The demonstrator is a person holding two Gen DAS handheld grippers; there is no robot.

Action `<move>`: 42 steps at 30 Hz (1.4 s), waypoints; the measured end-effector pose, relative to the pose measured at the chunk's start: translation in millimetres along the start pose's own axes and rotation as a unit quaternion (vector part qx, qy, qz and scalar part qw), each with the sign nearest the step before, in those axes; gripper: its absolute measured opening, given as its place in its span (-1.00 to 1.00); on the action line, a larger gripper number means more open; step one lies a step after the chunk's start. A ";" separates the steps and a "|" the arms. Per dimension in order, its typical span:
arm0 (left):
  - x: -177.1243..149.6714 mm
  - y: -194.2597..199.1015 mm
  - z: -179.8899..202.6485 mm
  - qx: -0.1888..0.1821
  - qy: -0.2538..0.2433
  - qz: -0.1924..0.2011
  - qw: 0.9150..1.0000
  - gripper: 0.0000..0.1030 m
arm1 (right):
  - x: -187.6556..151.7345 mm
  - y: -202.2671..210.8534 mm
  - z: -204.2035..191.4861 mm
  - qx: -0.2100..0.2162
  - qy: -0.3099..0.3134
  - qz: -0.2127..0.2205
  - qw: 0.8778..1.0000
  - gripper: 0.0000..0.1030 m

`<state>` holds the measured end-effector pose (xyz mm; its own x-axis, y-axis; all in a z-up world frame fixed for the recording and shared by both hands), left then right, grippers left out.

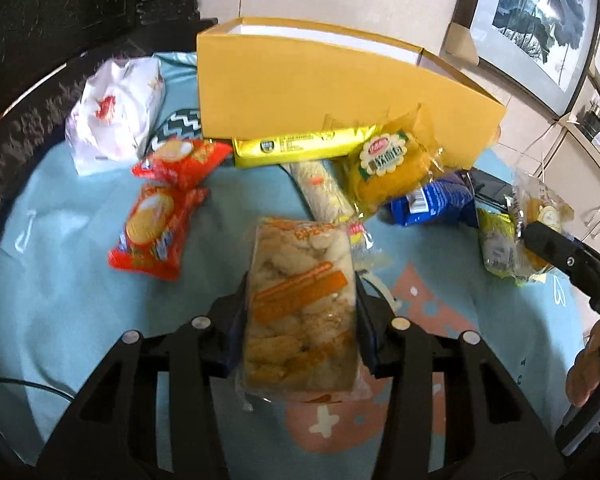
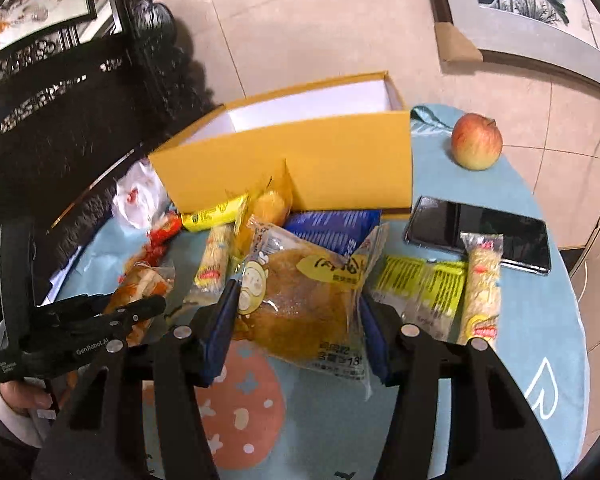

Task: Organize snacks
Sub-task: 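Carry both snacks into the yellow box and open both tools, then move both tools back over the snack pile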

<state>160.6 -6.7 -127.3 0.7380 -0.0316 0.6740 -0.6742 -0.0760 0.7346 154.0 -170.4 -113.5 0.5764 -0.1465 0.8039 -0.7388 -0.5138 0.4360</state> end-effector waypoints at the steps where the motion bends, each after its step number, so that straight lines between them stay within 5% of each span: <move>1: -1.0 -3.3 -0.3 0.003 0.000 -0.005 1.000 -0.11 | -0.4 -1.1 1.3 0.001 -0.002 0.000 1.000 0.10; 7: 6.4 -9.0 -0.3 0.008 0.015 -0.004 1.000 -0.11 | 5.6 5.7 3.3 0.008 -0.012 0.009 1.000 0.10; 14: 117.7 33.1 20.4 0.007 0.016 0.083 0.996 -0.11 | 92.8 21.1 -10.4 -0.004 0.037 0.072 0.997 0.10; 19: 177.8 -6.1 26.9 0.028 0.044 0.066 0.996 -0.11 | 144.2 -10.1 11.5 -0.030 0.027 0.104 0.994 0.10; 24: 208.8 -44.7 33.3 0.052 0.044 0.053 0.996 -0.07 | 158.9 -60.8 48.4 -0.053 -0.030 0.089 0.994 0.15; 25: 211.9 -48.1 33.8 0.055 0.048 0.052 0.996 0.06 | 157.5 -65.7 53.3 -0.054 -0.038 0.091 0.994 0.15; 26: 213.7 -50.5 31.9 0.062 0.055 0.051 0.995 0.61 | 157.0 -66.3 57.4 -0.052 -0.043 0.100 0.993 0.23; 27: 215.5 -49.4 26.5 0.082 0.069 0.060 0.992 0.96 | 155.2 -63.7 61.3 -0.048 -0.049 0.115 0.991 0.36; 28: 217.1 -43.8 20.7 0.097 0.084 0.079 0.989 0.96 | 154.5 -62.0 63.0 -0.050 -0.054 0.125 0.989 0.56; 30: 219.5 -33.4 19.2 0.088 0.094 0.106 0.986 0.96 | 155.2 -61.5 62.6 -0.036 -0.051 0.118 0.991 0.57; 35: 199.9 -11.6 10.9 0.075 0.088 0.097 0.989 0.96 | 163.0 -38.1 44.1 -0.005 -0.049 0.137 0.989 0.58; 38: 179.2 10.2 -3.4 0.089 0.073 0.107 0.988 0.96 | 165.4 -19.7 21.3 0.009 -0.027 0.147 0.989 0.82; 42: 151.9 34.9 -36.2 0.114 0.073 0.103 0.986 0.96 | 152.9 7.2 -1.8 0.011 -0.008 0.148 0.989 0.89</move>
<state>248.2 21.9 3.6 0.5638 0.0721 0.8228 -0.7730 -0.3047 0.5564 236.2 -195.0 13.3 0.3414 -0.3062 0.8886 -0.8685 -0.4642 0.1737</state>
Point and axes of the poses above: each gripper's, at about its wrist camera, not at the fingertips, and y roughly against the way its jaws point, z to its right, x to its top, the point moved 9 cm from there along -y, roughly the way its jaws point, and after that the axes turned 13 degrees about x, right-handed, at the moved point
